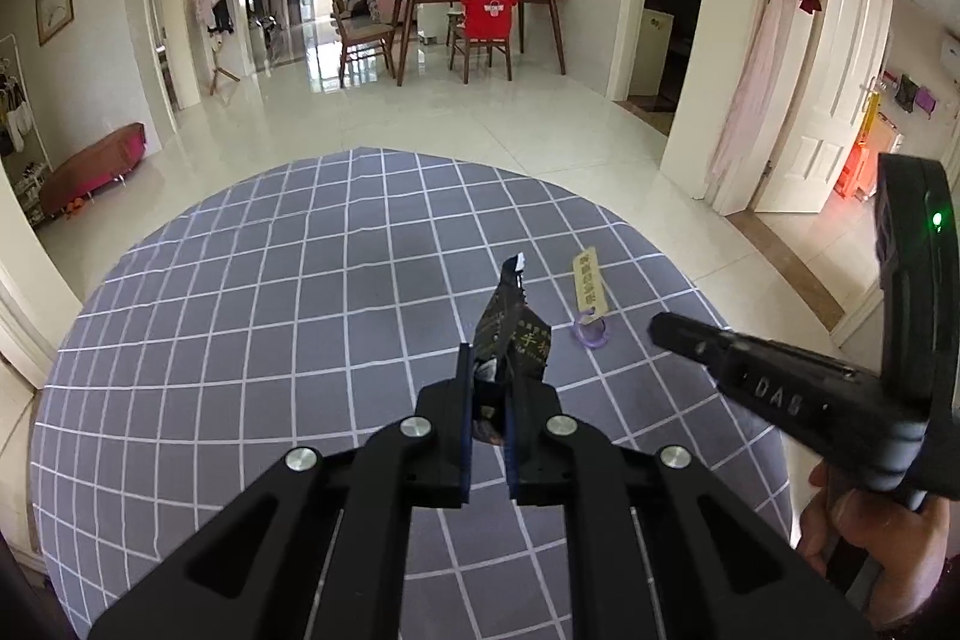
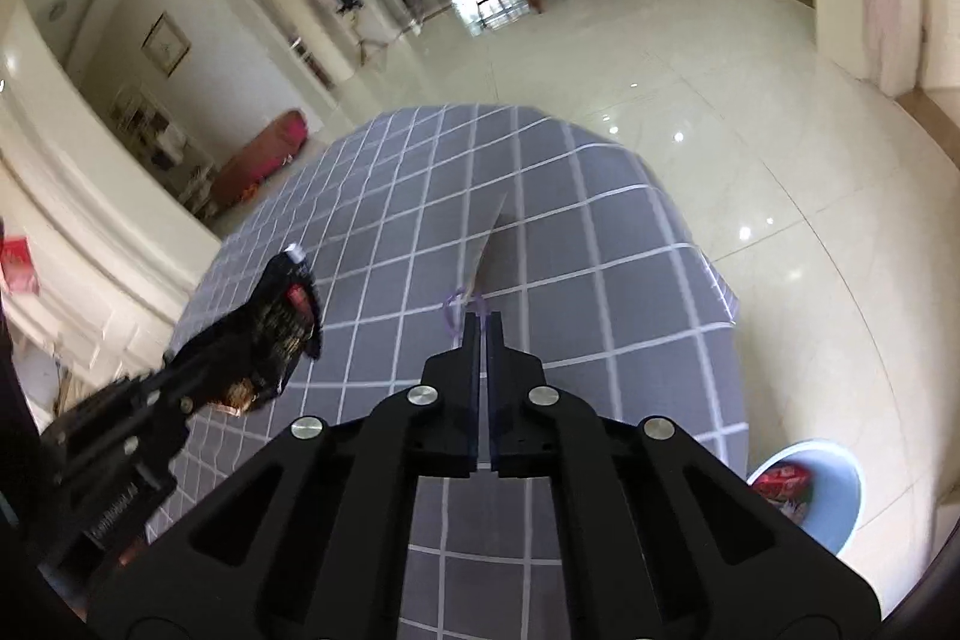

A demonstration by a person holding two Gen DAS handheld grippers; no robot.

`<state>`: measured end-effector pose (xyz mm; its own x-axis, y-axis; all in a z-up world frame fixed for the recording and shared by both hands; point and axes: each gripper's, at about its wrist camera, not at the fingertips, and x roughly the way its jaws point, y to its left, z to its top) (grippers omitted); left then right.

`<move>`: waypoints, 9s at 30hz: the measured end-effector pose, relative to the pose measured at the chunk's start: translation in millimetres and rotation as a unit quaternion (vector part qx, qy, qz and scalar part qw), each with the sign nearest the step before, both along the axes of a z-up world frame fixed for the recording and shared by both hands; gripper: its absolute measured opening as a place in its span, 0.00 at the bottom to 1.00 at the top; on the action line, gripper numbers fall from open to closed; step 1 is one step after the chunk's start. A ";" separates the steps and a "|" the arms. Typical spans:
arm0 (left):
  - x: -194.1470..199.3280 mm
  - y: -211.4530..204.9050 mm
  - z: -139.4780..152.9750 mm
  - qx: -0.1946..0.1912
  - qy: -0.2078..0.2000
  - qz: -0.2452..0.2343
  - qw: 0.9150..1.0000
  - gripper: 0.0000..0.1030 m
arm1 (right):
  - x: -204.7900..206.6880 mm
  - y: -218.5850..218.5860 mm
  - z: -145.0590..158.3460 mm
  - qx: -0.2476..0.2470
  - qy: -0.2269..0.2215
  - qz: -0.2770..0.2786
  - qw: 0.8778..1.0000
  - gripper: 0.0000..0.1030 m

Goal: Collect trash

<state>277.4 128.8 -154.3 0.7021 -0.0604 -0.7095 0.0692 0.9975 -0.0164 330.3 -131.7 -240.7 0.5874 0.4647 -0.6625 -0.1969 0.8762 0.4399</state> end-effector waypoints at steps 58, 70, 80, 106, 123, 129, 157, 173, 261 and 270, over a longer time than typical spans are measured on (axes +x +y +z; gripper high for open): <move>-71.6 -285.6 -91.3 0.031 0.102 -0.231 0.967 0.08 | -162.1 -241.0 -77.5 0.010 0.039 -0.195 0.980 0.63; -76.4 -308.1 -118.4 0.040 0.135 -0.248 0.959 0.08 | -190.1 -272.8 -79.4 -0.005 0.028 -0.238 0.971 0.63; -76.4 -322.8 -99.8 0.026 0.112 -0.263 0.958 0.38 | -224.4 -295.6 -52.0 0.037 -0.020 -0.285 0.958 0.63; -237.2 -185.1 85.6 0.059 -0.107 -0.069 0.990 0.90 | -337.0 -188.0 90.8 -0.036 -0.184 -0.179 0.966 0.80; -350.1 -156.4 131.8 0.044 -0.199 -0.028 0.979 0.90 | -439.5 -142.1 127.9 -0.061 -0.284 -0.131 0.948 0.86; -371.4 -165.0 136.4 0.050 -0.226 -0.023 0.973 0.90 | -463.8 -146.4 130.7 -0.053 -0.301 -0.133 0.943 0.86; -407.9 -159.0 136.4 0.066 -0.252 -0.015 0.965 0.90 | -482.5 -156.5 129.8 -0.041 -0.318 -0.119 0.940 0.87; -408.2 -159.7 136.7 0.065 -0.252 -0.015 0.965 0.90 | -483.7 -155.6 128.6 -0.040 -0.317 -0.121 0.940 0.88; -412.2 -160.5 121.9 0.065 -0.249 -0.021 0.966 0.90 | -485.5 -154.8 126.1 -0.036 -0.314 -0.118 0.941 0.88; -412.7 -161.4 119.4 0.066 -0.248 -0.022 0.966 0.90 | -485.6 -155.2 126.6 -0.035 -0.314 -0.118 0.942 0.88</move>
